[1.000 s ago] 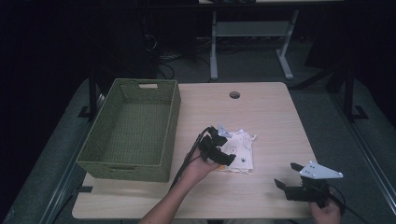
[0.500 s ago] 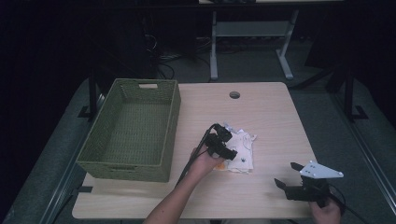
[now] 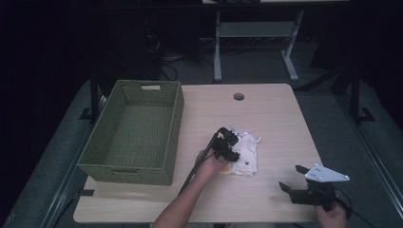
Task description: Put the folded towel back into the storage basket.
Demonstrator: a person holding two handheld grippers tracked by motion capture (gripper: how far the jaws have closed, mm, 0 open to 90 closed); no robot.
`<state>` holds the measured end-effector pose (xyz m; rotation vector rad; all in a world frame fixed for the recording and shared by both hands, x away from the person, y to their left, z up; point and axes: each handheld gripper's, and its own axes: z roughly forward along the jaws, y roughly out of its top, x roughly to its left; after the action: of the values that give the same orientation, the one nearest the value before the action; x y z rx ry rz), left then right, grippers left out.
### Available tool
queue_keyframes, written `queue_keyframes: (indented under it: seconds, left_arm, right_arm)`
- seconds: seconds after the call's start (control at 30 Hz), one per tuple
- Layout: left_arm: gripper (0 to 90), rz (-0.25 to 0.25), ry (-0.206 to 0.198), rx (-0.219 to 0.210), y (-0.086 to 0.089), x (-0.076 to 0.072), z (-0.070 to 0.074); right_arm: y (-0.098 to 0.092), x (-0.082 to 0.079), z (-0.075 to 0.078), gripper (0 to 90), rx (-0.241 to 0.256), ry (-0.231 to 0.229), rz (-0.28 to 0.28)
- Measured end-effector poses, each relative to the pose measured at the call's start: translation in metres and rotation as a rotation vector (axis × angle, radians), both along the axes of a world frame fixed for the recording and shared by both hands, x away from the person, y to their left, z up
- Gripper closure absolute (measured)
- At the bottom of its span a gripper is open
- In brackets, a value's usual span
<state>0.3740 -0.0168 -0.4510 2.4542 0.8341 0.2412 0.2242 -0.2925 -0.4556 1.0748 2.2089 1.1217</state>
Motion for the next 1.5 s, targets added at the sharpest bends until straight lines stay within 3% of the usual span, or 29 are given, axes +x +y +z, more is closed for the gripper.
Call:
queue_keyframes:
  seconds: [0.37,0.53,0.63,0.8,0.9,1.07,1.17,1.3,1.5]
  left_arm:
    - [78.4,-0.007,0.001,-0.001,0.008,0.001,0.001]
    - [82.1,0.000,0.021,-0.016,0.012,0.004,0.002]
    - [82.2,0.016,0.050,-0.053,0.016,0.006,0.004]
    - [82.3,0.037,0.091,-0.155,0.025,0.008,0.014]
    - [82.3,0.032,0.089,-0.164,0.030,0.007,0.020]
    - [82.3,0.028,0.114,-0.228,0.039,0.005,0.030]
    - [82.4,0.012,0.108,-0.231,0.041,0.003,0.036]
    - [82.4,0.011,0.104,-0.277,0.044,-0.001,0.047]
    - [82.4,0.008,0.105,-0.307,0.052,-0.005,0.060]
  right_arm:
    - [0.002,-0.001,0.000,13.9,-0.001,-0.001,0.002]
    - [0.003,-0.001,0.000,13.9,-0.002,-0.002,0.003]
    - [0.002,-0.001,0.000,13.9,-0.003,0.002,0.003]
    - [0.001,-0.001,0.000,13.9,-0.005,-0.002,0.005]
    - [0.001,-0.001,0.000,13.9,-0.004,-0.003,0.006]
    - [0.003,-0.002,0.000,13.9,-0.001,0.001,0.002]
    - [0.002,-0.001,0.000,13.9,-0.006,-0.004,0.006]
    - [0.002,-0.002,0.001,13.9,-0.003,-0.010,0.001]
    - [0.001,-0.003,0.001,13.9,0.002,-0.008,-0.009]
